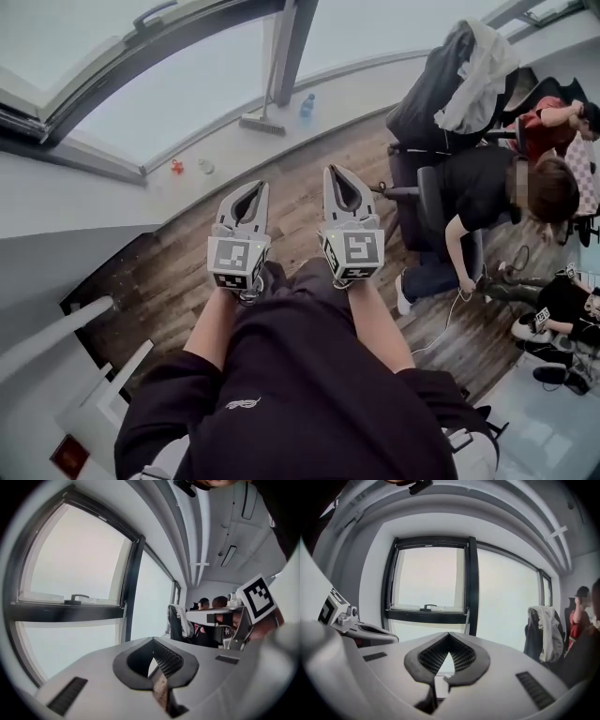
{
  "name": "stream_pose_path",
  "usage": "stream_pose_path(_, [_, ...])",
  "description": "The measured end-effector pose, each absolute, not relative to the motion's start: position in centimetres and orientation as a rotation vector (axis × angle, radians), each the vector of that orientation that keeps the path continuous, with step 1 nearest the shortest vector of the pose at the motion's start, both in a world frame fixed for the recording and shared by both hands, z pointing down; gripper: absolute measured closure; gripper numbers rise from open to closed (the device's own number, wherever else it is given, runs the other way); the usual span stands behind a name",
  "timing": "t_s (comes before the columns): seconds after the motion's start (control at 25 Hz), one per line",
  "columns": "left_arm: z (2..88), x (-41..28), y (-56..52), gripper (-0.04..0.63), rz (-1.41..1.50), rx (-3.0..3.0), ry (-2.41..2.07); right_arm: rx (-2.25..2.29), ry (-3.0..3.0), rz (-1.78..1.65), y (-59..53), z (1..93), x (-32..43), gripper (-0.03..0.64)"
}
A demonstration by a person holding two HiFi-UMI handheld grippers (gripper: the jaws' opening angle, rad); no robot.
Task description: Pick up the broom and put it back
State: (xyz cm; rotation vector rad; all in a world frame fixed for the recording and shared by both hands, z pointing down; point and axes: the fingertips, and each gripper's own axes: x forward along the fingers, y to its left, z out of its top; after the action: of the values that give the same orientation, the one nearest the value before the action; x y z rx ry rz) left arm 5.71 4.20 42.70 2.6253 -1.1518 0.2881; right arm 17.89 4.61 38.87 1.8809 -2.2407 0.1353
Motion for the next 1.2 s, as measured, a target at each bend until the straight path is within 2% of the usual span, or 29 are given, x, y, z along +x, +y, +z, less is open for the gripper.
stream_pose_path(0.24, [44.8,4.8,-0.3,0.595,0.268,2.559,-1.198,1.840,-2.216,0.173,0.1,41.6,18.3,0.595])
stream_pose_path(0.68, [48.5,5.3,-12.2,0.595,0.408,2.448,-1.308,1.781,-2.268,0.276,-16.1,46.5,20.1,0.595])
stream_pose_path(0.88, [50.6,6.9,-15.8,0.595,0.510,2.450,-1.298,1.757,-2.261,0.352,-22.0,51.6,20.3,0.595])
stream_pose_path(1.2, [53.8,4.9,-21.0,0.595,0.511,2.272,-1.438,1.742,-2.252,0.356,-32.1,57.7,20.6,0.595])
